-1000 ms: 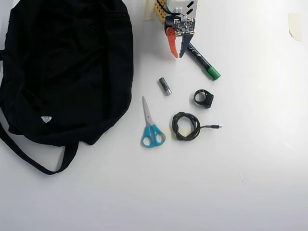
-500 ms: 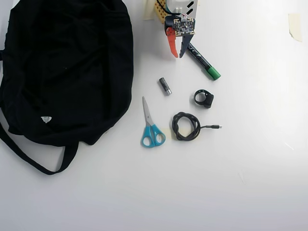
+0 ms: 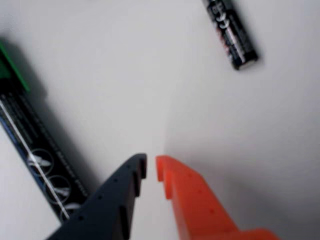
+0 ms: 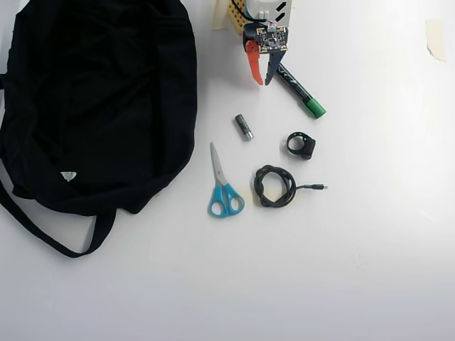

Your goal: Put the green marker into the black bag

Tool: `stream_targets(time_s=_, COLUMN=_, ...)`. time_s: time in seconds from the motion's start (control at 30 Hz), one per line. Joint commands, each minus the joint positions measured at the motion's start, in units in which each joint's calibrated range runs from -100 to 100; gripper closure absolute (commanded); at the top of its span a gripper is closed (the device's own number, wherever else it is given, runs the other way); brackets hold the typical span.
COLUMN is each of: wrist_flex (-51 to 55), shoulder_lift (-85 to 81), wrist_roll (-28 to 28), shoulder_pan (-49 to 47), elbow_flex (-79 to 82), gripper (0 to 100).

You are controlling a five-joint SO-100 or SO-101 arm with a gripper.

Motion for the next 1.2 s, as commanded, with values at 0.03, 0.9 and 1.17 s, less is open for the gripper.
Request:
stream_targets(time_s=0.03, wrist_flex=-0.36, shoulder_lift=-0.08, wrist_roll=0.26, shoulder_pan=-0.29, elbow_flex=1.25, gripper=98)
stream_targets(time_s=0.9, wrist_flex=-24.91, shoulder_lift=22.66, wrist_roll=0.21, shoulder_pan=-3.81, elbow_flex=-26.52, gripper=98)
stream_targets(time_s=1.17, wrist_flex=-43.0, shoulder_lift=46.89, wrist_roll=0.32, shoulder_pan=-4.48, elbow_flex=-46.55, gripper=98)
